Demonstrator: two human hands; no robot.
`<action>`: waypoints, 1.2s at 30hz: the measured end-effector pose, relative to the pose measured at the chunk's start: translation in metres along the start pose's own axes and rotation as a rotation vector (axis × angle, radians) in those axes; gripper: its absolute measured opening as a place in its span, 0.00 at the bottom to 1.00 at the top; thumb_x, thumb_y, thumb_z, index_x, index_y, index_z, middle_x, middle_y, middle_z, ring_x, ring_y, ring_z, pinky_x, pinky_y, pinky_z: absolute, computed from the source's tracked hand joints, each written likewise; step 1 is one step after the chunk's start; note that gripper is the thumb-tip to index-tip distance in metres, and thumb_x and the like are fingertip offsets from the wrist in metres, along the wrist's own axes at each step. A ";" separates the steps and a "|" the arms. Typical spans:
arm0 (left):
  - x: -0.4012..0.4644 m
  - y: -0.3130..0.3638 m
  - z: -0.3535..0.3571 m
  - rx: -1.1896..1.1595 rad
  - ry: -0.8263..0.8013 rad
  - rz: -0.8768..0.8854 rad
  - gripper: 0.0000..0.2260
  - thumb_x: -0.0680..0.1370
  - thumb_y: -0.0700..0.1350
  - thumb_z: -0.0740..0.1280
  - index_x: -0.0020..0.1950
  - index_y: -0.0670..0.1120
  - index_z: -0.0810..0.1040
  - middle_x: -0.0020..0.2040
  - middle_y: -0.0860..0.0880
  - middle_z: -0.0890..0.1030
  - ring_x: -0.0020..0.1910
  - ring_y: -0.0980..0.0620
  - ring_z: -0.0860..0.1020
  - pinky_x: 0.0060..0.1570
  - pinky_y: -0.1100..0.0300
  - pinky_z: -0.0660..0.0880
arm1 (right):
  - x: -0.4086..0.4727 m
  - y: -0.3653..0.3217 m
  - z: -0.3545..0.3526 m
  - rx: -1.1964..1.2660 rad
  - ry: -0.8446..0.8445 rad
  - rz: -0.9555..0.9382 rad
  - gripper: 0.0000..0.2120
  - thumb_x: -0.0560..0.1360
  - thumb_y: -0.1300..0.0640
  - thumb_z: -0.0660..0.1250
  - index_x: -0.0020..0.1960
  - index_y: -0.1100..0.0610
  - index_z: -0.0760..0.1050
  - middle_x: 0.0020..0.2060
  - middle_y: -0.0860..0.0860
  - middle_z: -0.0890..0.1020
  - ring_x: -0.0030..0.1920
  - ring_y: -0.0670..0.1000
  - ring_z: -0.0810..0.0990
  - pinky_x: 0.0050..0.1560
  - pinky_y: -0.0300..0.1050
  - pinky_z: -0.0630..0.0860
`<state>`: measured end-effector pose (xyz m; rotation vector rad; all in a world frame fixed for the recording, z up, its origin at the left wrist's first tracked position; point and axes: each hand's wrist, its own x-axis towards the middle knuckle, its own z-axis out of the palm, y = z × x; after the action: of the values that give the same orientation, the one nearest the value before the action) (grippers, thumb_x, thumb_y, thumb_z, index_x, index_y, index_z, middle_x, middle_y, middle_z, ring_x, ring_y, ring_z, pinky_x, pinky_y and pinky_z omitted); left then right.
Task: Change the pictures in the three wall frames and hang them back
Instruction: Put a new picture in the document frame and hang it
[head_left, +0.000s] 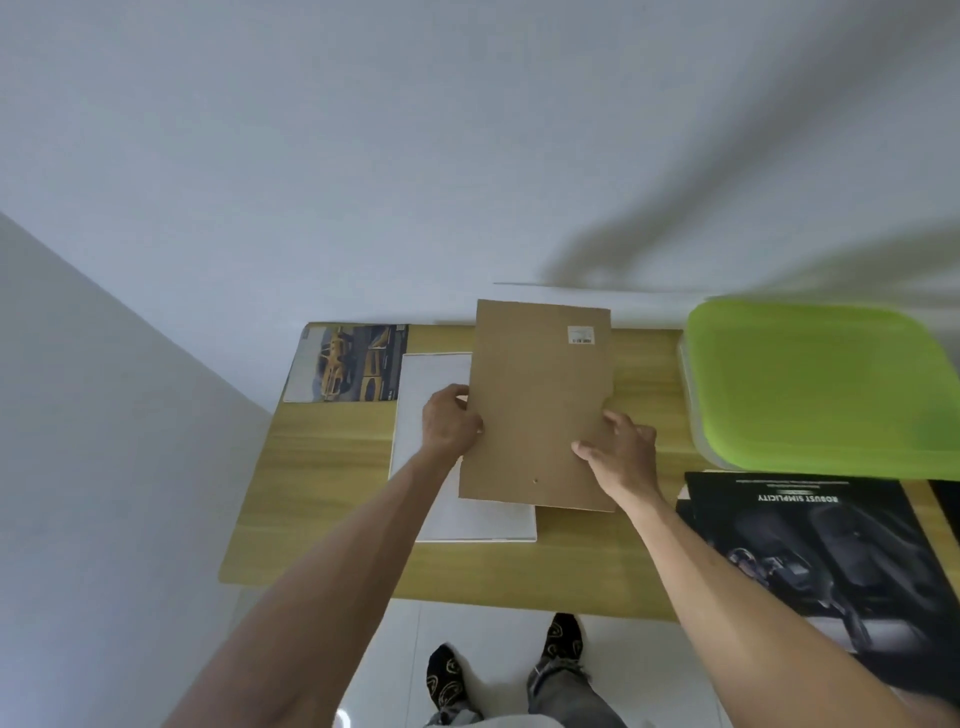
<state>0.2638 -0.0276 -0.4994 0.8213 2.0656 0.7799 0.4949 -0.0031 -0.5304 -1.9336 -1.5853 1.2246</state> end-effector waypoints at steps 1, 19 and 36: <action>-0.002 -0.009 -0.013 0.008 0.005 0.008 0.23 0.68 0.31 0.68 0.61 0.45 0.80 0.47 0.45 0.82 0.47 0.45 0.81 0.44 0.54 0.80 | -0.005 -0.004 0.008 0.007 -0.034 -0.014 0.35 0.71 0.51 0.76 0.74 0.53 0.66 0.66 0.55 0.63 0.64 0.57 0.73 0.65 0.49 0.73; -0.001 -0.122 -0.078 0.079 -0.087 0.005 0.37 0.67 0.29 0.69 0.75 0.48 0.68 0.49 0.46 0.75 0.48 0.42 0.78 0.44 0.52 0.79 | -0.051 -0.027 0.088 -0.205 -0.110 -0.158 0.32 0.74 0.61 0.73 0.75 0.56 0.65 0.55 0.52 0.65 0.52 0.47 0.69 0.54 0.36 0.65; 0.010 -0.116 -0.071 0.464 -0.138 0.032 0.09 0.73 0.38 0.71 0.51 0.38 0.79 0.52 0.41 0.79 0.53 0.39 0.79 0.49 0.51 0.77 | -0.043 -0.018 0.097 -0.503 -0.137 -0.146 0.30 0.70 0.53 0.78 0.68 0.61 0.74 0.62 0.53 0.68 0.64 0.53 0.71 0.55 0.43 0.73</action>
<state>0.1673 -0.1074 -0.5528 1.1257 2.1392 0.2460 0.4075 -0.0609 -0.5549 -1.9946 -2.2344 0.9812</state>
